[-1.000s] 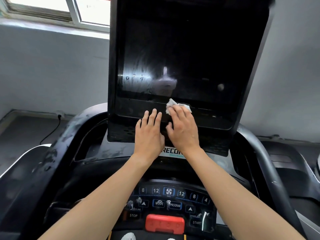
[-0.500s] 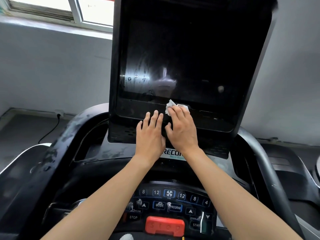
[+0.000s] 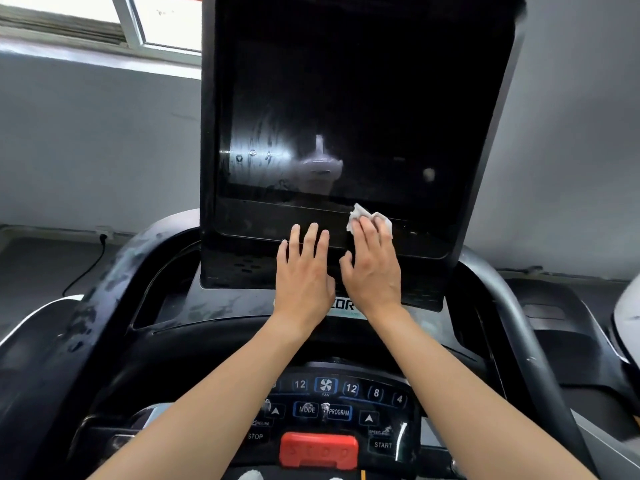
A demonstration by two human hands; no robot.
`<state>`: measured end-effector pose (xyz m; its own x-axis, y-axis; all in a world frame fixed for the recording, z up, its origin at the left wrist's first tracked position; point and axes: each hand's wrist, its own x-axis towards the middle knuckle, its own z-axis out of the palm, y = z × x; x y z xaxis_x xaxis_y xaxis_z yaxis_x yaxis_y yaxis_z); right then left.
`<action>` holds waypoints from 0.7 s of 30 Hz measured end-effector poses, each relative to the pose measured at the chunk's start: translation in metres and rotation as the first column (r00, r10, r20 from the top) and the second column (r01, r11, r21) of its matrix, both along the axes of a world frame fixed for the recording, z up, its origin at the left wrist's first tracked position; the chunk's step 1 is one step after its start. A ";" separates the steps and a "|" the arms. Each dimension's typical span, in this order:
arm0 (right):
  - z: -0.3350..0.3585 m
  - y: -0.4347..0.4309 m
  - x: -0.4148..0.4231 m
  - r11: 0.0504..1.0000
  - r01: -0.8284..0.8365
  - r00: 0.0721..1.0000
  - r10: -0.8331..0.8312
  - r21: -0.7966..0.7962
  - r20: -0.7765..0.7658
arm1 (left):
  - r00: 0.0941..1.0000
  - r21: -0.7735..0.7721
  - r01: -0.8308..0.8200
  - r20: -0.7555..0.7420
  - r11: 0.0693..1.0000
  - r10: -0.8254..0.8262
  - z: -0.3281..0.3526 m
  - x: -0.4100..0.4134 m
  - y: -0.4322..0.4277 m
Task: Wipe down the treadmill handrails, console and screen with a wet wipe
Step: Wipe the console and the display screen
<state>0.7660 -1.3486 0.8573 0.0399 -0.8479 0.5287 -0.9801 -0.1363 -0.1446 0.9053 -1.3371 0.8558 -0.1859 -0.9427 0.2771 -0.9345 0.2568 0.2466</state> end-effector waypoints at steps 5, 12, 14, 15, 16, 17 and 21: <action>0.003 0.003 -0.037 0.999 0.035 0.998 -0.034 0.008 -0.052 | 0.995 -0.013 0.103 0.011 0.995 -0.103 0.003 -0.019 -0.002; -0.002 0.013 -0.083 0.948 0.313 0.922 -0.317 0.052 0.223 | 0.986 0.003 0.161 0.046 0.987 -0.161 0.004 -0.048 0.001; -0.001 0.013 -0.077 0.950 0.296 0.913 -0.312 0.099 0.263 | 0.985 0.008 0.162 0.051 0.987 -0.162 0.004 -0.053 0.003; -0.002 0.013 -0.074 0.962 0.245 0.931 -0.267 0.118 0.247 | 0.986 0.008 0.158 0.051 0.987 -0.159 0.004 -0.055 0.004; -0.004 0.013 -0.072 0.977 0.167 0.960 -0.192 0.131 0.205 | 0.987 0.007 0.153 0.049 0.988 -0.153 0.004 -0.057 0.004; -0.006 0.014 -0.071 0.986 0.083 0.984 -0.104 0.142 0.148 | 0.988 0.006 0.149 0.047 0.989 -0.149 0.004 -0.059 0.005; -0.011 0.014 -0.095 0.994 -0.044 0.999 0.044 0.096 0.001 | 0.985 0.001 0.158 0.070 0.987 -0.157 0.003 -0.065 0.005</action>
